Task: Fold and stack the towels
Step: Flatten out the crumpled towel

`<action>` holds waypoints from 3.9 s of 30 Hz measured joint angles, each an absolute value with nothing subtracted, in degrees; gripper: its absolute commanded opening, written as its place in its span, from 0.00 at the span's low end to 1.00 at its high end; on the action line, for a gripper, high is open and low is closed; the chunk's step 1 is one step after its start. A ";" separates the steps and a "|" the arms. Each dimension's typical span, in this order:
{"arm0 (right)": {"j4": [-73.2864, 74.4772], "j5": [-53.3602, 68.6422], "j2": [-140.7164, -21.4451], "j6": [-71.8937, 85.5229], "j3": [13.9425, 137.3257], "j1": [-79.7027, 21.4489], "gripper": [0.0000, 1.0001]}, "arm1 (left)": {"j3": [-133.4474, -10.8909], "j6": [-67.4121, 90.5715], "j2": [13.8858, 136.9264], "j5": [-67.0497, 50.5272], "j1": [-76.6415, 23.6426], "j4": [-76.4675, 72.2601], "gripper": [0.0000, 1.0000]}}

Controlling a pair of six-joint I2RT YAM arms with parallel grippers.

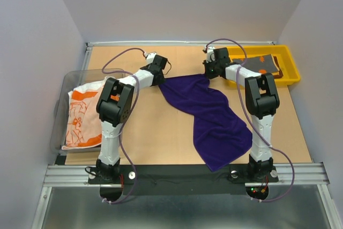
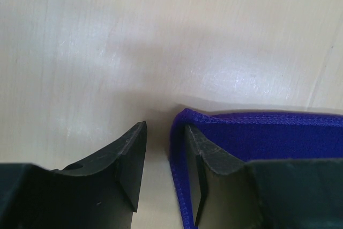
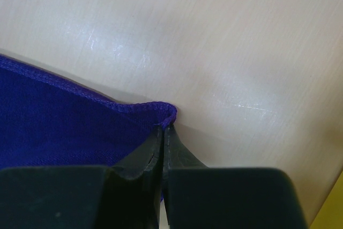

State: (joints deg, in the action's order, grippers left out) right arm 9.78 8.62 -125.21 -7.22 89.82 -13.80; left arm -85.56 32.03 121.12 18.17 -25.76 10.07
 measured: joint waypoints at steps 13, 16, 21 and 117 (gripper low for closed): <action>9.89 8.51 -125.10 -6.09 89.80 -12.60 0.01 | -92.29 31.51 125.29 17.74 -27.42 12.53 0.00; 10.24 8.49 -124.97 -5.65 89.84 -12.29 0.01 | -92.84 30.92 125.45 18.39 -27.35 13.15 0.00; 12.67 7.97 -124.55 -4.75 91.77 -12.03 0.01 | -97.43 25.74 125.45 21.61 -27.14 17.47 0.00; -0.95 11.35 -101.93 -7.25 95.35 -12.75 0.00 | -101.12 -3.14 97.38 6.48 -17.74 3.77 0.00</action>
State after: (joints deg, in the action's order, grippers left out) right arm -0.95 11.35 -101.93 -7.25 95.35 -12.75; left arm -101.12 -3.14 97.38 6.48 -17.74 3.77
